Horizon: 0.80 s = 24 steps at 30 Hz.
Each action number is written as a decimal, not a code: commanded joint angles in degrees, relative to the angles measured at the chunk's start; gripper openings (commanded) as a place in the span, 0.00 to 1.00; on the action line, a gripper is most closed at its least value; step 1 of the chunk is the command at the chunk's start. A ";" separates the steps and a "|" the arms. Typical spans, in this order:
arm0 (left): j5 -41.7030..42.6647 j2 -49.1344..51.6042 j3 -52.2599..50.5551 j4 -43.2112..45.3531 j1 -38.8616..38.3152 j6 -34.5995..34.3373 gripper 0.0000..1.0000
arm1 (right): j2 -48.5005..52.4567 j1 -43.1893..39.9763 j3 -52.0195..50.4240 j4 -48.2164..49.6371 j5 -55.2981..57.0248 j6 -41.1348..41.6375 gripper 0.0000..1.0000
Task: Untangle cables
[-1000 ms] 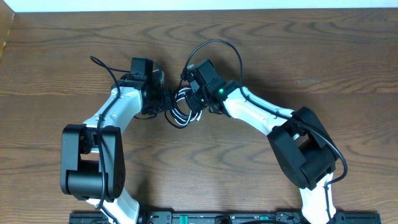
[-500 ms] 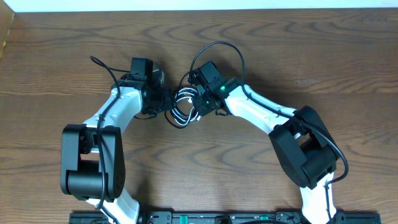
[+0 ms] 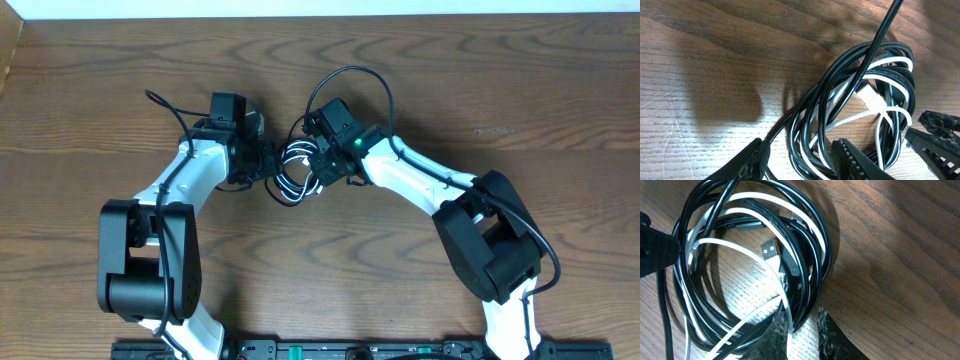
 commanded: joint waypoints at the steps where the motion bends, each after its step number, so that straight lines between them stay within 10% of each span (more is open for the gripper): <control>1: -0.76 0.66 0.94 0.07 -0.07 0.90 0.45 | -1.25 0.68 -0.35 0.00 0.61 -0.59 0.17; 24: -0.74 0.66 0.94 0.07 -0.07 0.90 0.46 | -1.18 0.61 -3.10 9.51 10.95 1.07 0.21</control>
